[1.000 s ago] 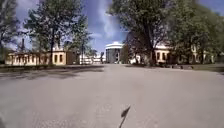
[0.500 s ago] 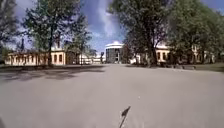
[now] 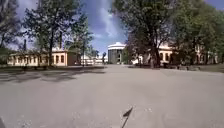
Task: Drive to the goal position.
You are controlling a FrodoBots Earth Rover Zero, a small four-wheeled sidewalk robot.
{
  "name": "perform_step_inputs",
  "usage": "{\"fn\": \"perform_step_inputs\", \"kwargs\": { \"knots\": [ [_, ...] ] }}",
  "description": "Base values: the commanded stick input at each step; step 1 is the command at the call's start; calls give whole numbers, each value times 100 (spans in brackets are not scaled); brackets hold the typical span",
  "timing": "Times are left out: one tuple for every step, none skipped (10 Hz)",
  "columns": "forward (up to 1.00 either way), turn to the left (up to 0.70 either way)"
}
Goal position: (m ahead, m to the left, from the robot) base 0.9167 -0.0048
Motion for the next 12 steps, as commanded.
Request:
{"fn": "perform_step_inputs", "kwargs": {
  "knots": [
    [70, 6],
    [70, 6],
    [70, 6],
    [70, 6],
    [70, 6],
    [70, 6],
    [70, 6],
    [70, 6],
    [70, 6],
    [70, 6],
    [70, 6],
    [70, 6]
  ]
}}
